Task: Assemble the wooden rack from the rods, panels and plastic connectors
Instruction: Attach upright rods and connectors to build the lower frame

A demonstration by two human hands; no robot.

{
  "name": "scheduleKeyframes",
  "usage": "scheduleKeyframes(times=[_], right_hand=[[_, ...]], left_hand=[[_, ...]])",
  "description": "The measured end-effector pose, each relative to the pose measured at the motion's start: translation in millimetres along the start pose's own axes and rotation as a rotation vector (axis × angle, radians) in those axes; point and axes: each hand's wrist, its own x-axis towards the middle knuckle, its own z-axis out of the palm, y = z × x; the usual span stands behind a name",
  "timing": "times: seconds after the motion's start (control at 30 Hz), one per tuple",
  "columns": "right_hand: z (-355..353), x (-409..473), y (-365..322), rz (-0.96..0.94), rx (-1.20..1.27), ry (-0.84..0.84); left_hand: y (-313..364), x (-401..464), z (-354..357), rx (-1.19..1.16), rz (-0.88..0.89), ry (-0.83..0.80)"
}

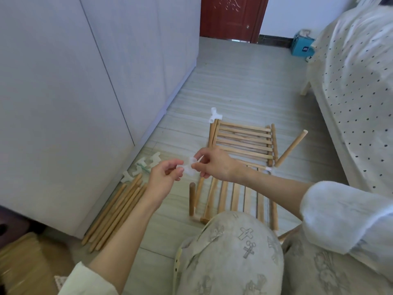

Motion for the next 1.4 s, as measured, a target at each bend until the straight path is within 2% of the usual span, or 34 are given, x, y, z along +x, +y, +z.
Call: scheduleKeyframes(times=[0.17,0.37,0.73,1.0,1.17,1.4], right_hand=[[7,5,10,-0.031,-0.133,-0.149],[12,14,17,-0.046,-0.332,-0.223],[15,17,12,-0.081,-0.472,-0.262],[13,17,18,-0.151,-0.605,-0.223],[9,16,25,-0.125,-0.712,-0.225],[14,18,36,-0.037,-0.594,-0.249]], left_hand=[[-27,4,3,-0.049,-0.075,-0.029],[-41,10,12,-0.059,-0.150,-0.036],[-38,4,12,-0.039,-0.155,-0.056],[-28,-11,6,-0.009,-0.162,-0.213],[-20,-12,12,0.039,-0.162,-0.203],[-19,-12,24,0.139,-0.136,-0.169]])
